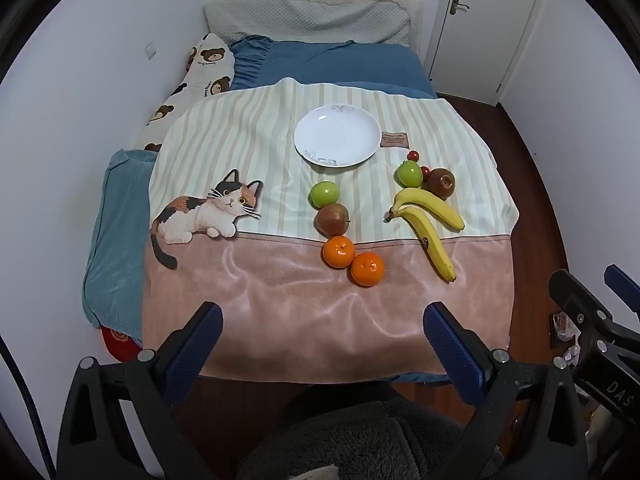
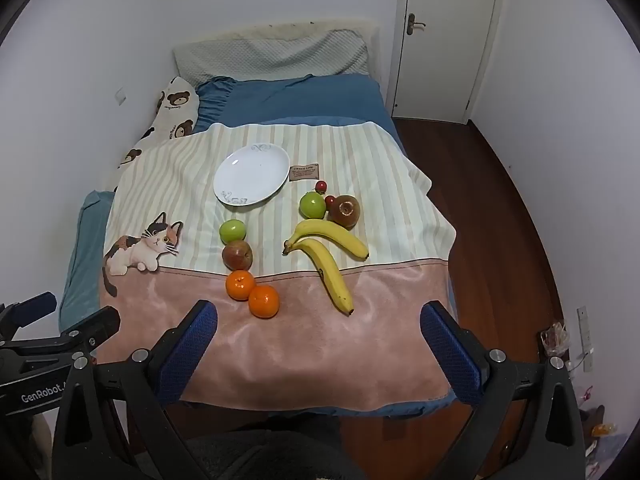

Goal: Organize fruits

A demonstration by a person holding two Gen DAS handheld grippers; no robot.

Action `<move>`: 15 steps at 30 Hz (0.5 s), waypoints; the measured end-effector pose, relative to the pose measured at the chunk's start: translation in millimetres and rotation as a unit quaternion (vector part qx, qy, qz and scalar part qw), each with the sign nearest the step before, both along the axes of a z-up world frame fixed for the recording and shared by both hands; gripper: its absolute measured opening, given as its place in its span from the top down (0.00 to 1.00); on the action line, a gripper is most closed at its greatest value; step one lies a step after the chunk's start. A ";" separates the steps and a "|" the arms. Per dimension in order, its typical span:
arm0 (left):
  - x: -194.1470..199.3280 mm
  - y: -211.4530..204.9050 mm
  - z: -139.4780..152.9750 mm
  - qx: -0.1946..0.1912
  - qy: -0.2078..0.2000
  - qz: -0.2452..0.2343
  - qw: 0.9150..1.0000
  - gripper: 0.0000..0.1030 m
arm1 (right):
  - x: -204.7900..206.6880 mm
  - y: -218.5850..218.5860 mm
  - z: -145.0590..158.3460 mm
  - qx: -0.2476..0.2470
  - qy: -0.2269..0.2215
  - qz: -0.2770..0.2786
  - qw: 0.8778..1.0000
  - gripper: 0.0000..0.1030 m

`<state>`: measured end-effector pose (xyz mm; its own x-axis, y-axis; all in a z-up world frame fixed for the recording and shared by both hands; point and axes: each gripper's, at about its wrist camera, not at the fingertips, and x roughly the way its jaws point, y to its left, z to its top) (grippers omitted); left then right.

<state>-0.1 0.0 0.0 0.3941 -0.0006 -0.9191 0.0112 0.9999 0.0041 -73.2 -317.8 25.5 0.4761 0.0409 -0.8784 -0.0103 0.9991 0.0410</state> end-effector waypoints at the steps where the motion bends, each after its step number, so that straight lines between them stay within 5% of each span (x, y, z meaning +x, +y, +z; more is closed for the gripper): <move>1: -0.1 0.1 0.0 -0.001 0.001 0.000 1.000 0.00 | 0.5 0.5 -0.2 0.000 0.001 0.000 1.000 0.00; 15: -0.4 -0.7 -0.4 0.001 0.004 0.005 1.000 0.00 | 2.1 4.9 0.2 0.000 -0.002 -0.001 1.000 0.00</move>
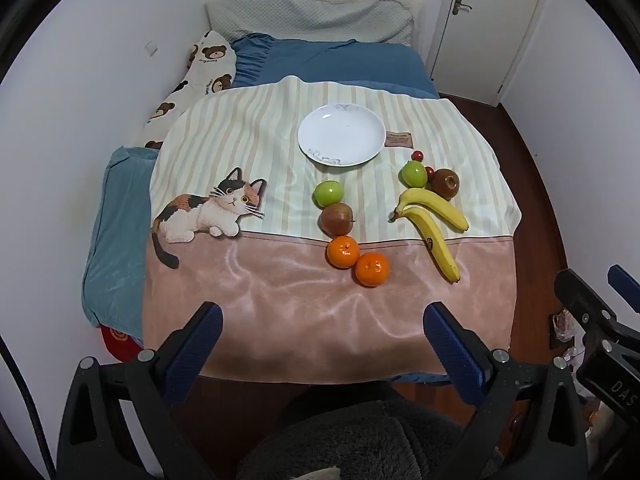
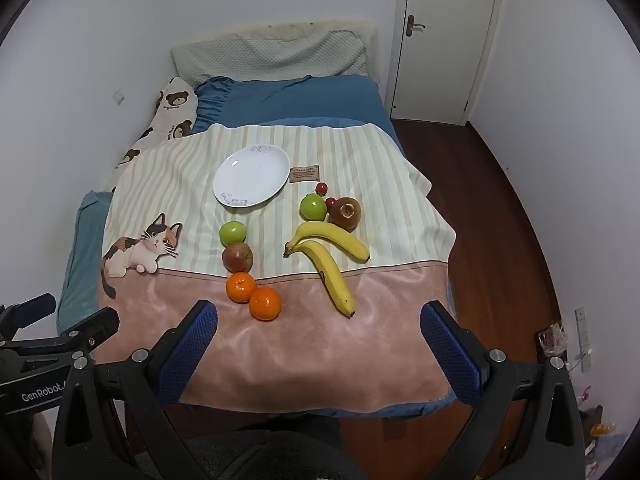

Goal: Organize fruits

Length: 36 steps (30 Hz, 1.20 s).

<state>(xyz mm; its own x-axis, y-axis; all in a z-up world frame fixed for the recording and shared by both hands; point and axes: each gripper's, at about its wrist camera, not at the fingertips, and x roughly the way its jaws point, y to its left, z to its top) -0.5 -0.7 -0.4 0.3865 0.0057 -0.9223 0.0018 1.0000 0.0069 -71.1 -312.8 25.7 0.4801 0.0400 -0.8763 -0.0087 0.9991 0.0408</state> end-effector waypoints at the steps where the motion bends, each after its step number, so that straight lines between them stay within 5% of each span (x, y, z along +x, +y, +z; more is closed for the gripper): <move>1: -0.1 -0.4 0.4 -0.001 0.000 0.001 1.000 0.00 | -0.4 0.7 0.2 -0.002 -0.001 0.000 1.000 0.00; 36: 0.9 4.5 12.2 -0.007 -0.018 0.000 1.000 0.00 | -3.7 5.6 15.2 -0.012 -0.018 0.000 1.000 0.00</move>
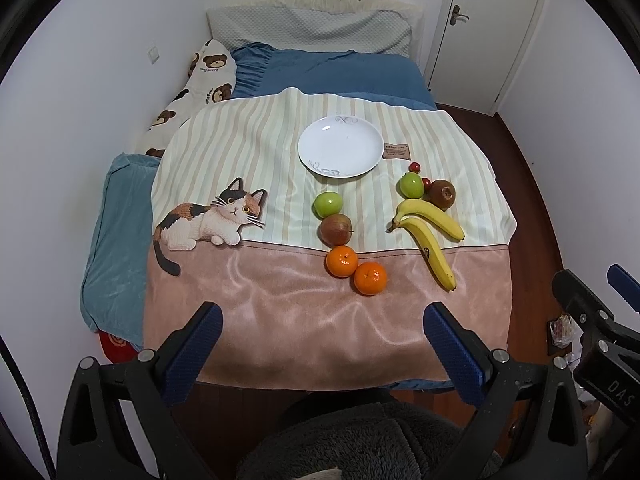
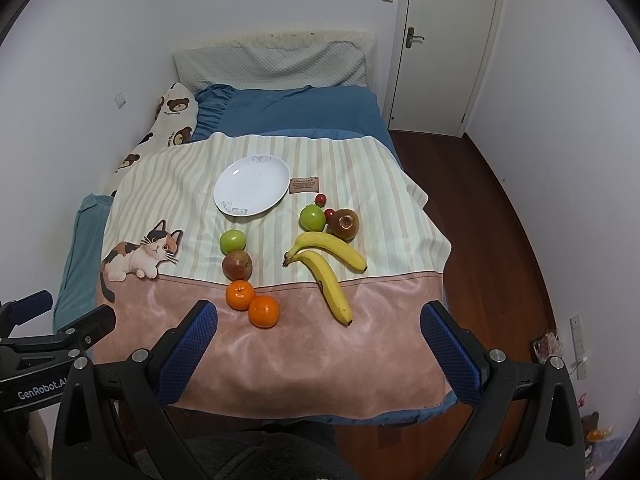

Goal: Organize fruits

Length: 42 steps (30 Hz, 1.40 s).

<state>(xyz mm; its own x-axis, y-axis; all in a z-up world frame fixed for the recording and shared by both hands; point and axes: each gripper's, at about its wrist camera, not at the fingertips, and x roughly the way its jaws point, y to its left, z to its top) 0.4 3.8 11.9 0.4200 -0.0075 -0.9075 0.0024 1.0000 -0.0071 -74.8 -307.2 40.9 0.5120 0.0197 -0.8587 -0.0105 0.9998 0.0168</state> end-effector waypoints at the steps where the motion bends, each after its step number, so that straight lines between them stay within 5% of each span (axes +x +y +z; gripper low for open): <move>1: -0.1 0.1 0.0 0.000 0.000 0.000 1.000 0.00 | 0.3 0.1 -0.4 0.000 0.000 0.000 1.000 0.00; 42: 5.4 -8.8 4.4 -0.004 -0.001 -0.007 1.000 0.00 | 2.6 -3.3 9.9 -0.005 -0.010 -0.002 1.000 0.00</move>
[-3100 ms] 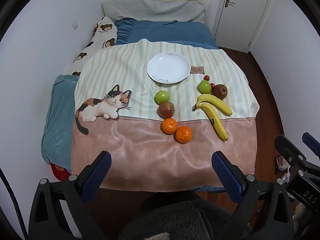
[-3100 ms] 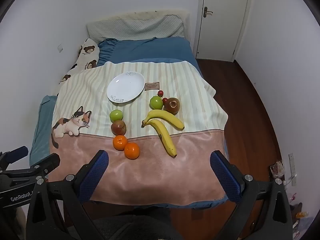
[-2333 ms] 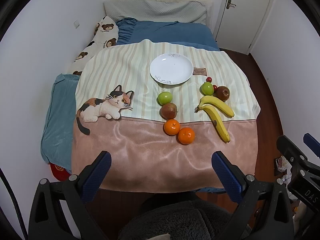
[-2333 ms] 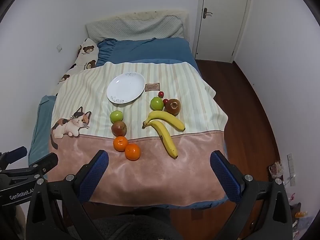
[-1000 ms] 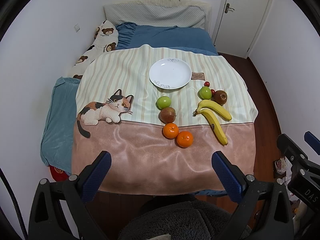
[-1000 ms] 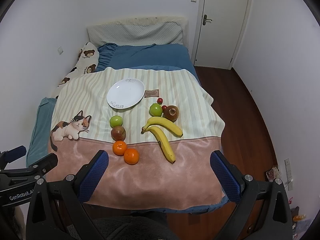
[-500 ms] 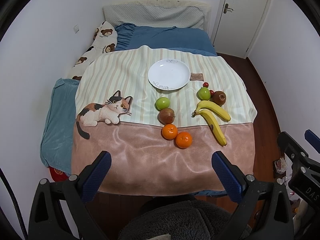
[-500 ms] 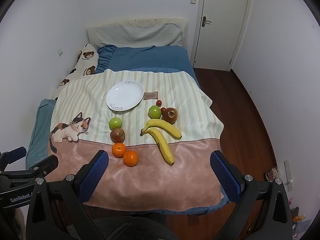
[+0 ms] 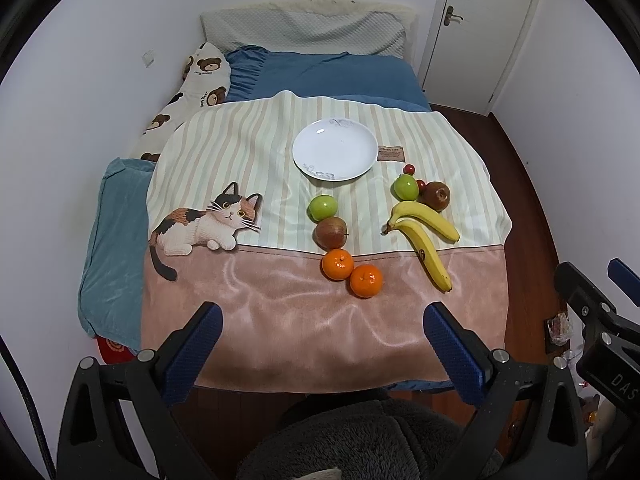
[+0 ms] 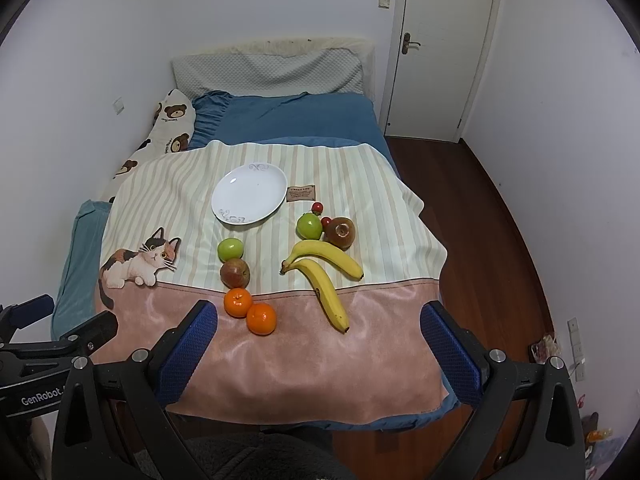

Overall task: Organize fruits
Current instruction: 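Grasp the lower banana with the left tool while the right tool grasps the other banana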

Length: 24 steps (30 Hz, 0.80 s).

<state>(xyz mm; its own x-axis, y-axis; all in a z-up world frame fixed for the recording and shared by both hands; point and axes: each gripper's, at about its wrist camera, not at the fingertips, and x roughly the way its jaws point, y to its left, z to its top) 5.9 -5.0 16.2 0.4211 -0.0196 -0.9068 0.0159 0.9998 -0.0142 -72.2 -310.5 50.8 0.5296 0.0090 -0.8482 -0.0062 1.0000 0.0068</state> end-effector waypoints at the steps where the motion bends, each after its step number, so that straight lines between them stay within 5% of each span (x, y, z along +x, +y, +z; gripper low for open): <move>1: 1.1 0.2 -0.8 -0.001 0.001 -0.001 1.000 0.00 | -1.5 0.8 -0.7 0.000 -0.001 0.001 1.000 0.00; 9: 20.5 13.1 -22.0 -0.029 0.003 0.010 1.000 0.00 | 28.6 -1.6 -16.0 0.008 0.003 0.007 1.000 0.00; 16: 84.5 -3.9 -101.4 -0.112 0.068 0.038 0.991 0.00 | 107.7 -18.8 -88.3 -0.042 0.057 0.057 0.996 0.06; 20: 116.7 -37.8 -161.0 -0.169 0.124 0.060 0.976 0.02 | 161.3 -33.1 -149.1 -0.065 0.112 0.117 0.985 0.31; 24: 146.5 -87.1 -230.6 -0.246 0.199 0.090 0.944 0.06 | 207.8 -54.7 -202.5 -0.075 0.155 0.143 0.975 0.36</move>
<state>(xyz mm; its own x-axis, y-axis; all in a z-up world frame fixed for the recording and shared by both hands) 152.4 -92.1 -214.4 0.0849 -0.4401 -0.8939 -0.2590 0.8566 -0.4463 135.6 -365.2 -151.7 0.2410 -0.0188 -0.9703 -0.3059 0.9474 -0.0943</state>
